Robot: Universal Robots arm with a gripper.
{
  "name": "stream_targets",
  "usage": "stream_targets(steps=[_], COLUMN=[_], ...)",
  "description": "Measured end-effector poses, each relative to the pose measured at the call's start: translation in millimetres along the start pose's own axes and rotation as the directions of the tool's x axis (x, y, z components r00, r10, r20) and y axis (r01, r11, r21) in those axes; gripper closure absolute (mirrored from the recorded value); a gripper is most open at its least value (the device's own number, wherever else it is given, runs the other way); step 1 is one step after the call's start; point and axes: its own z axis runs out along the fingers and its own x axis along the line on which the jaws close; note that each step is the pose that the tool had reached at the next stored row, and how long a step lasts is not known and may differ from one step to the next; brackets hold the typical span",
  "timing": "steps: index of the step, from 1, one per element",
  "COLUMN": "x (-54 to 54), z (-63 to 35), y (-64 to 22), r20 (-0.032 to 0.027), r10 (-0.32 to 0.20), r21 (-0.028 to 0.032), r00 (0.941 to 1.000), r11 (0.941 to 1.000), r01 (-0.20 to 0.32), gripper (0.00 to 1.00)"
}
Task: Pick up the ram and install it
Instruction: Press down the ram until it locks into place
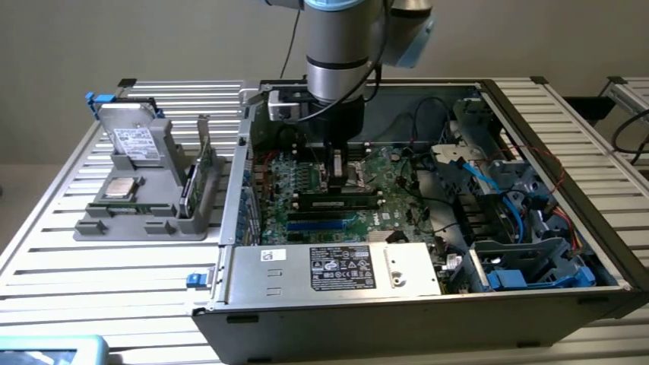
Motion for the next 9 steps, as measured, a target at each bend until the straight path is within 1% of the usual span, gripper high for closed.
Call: stream_targets(steps=[9], x=[-1.8], z=[4.7], y=[5.1], r20=[-0.0001], r10=[0.000], r21=[-0.0001], r00=[1.0000], r11=[1.0000], r01=[0.000], gripper=[0.89])
